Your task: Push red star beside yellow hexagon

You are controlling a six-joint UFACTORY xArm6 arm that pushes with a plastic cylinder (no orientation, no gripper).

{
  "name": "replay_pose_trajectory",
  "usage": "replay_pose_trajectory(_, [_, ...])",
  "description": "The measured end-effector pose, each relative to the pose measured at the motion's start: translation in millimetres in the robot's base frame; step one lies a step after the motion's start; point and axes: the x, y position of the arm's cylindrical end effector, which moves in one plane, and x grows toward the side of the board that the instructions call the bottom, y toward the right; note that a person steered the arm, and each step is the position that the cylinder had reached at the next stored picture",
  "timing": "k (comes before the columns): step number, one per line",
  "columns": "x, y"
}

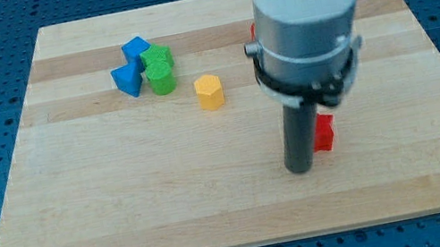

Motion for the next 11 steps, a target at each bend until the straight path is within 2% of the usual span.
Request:
replay_pose_trajectory(1, [15,28])
replay_pose_trajectory(2, [-4,55])
replay_pose_trajectory(6, [-93,11])
replay_pose_trajectory(8, [-121,23])
replay_pose_trajectory(11, [-123,-40])
